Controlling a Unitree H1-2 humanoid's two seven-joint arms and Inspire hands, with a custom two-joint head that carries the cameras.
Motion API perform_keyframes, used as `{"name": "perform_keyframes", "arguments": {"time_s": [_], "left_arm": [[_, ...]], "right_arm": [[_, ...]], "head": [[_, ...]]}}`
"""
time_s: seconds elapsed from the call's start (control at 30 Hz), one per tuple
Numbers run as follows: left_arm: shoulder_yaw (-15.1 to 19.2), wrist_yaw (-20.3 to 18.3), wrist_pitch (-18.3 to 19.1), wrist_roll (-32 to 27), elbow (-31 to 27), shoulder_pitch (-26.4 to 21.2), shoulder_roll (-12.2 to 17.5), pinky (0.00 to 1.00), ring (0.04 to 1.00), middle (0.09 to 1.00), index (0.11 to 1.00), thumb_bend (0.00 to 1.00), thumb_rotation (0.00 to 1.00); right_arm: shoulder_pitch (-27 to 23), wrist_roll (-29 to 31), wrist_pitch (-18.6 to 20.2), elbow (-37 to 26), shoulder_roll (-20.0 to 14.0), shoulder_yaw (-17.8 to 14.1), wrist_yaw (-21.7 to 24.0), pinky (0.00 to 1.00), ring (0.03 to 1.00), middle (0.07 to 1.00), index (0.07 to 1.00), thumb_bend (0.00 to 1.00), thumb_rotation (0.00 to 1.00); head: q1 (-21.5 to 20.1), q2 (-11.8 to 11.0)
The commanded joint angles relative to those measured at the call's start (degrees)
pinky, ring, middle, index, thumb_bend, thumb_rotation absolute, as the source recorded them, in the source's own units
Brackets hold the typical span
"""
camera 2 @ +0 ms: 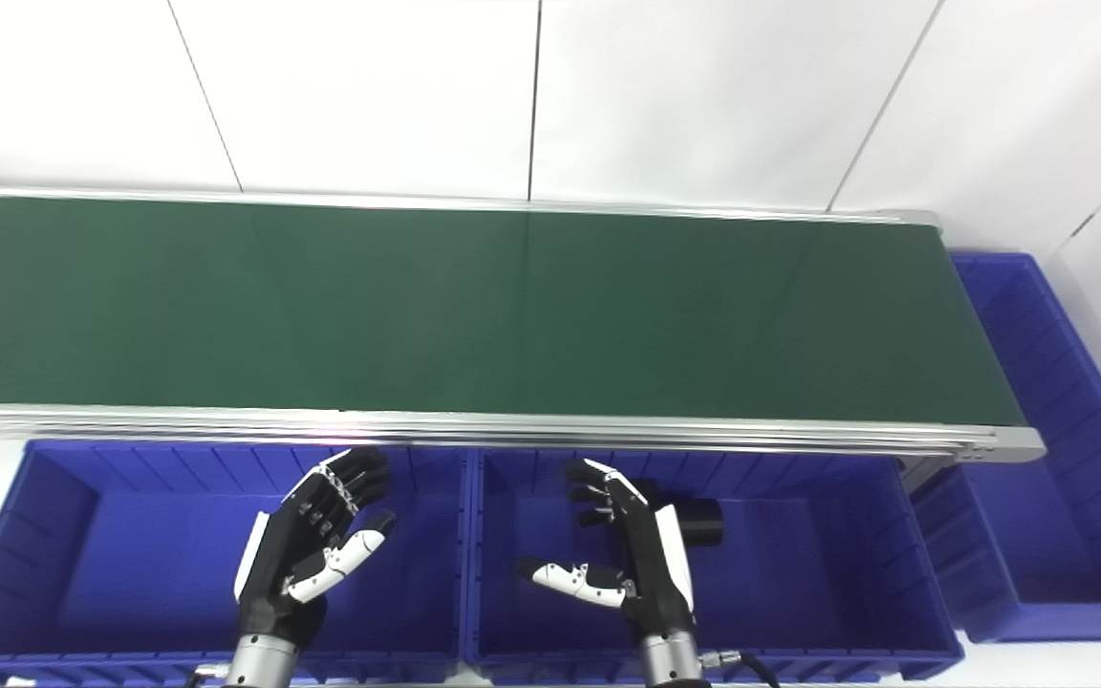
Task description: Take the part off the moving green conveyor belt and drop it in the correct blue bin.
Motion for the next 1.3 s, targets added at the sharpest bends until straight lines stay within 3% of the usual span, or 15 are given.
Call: {"name": "perform_keyframes", "arguments": {"time_s": [0.0,0.67,1.27], "left_arm": [[-0.7,0.3,-2.0,0.4,-1.3,0.1,0.1,0.78,0.762,0.764,0.715,0.47,0.00],[-1.5,0.6,-2.0,-0.2,0.2,-0.7,0.2,0.75,0.740,0.751,0.713,0.48,0.00],[-1.0,1.1,-2.0,-0.3,0.8,-1.2,-0.1,0.75,0.735,0.741,0.706,0.49,0.00]], "right_arm": [[-0.5,-0.1,-3.3,-1.6,0.5,0.1,-0.8,0.60,0.694,0.747,0.739,0.71,0.07],[0.3,2.8,-3.4,-2.6,2.1,2.0,-3.0,0.61,0.708,0.751,0.757,0.67,0.10],[-0.1,4.3,-3.4,-2.4,1.1,2.5,-4.2,0.60,0.688,0.741,0.755,0.66,0.12]], "head": [[0.1,0.0],[-0.9,0.7],[-0.5,1.4]]}}
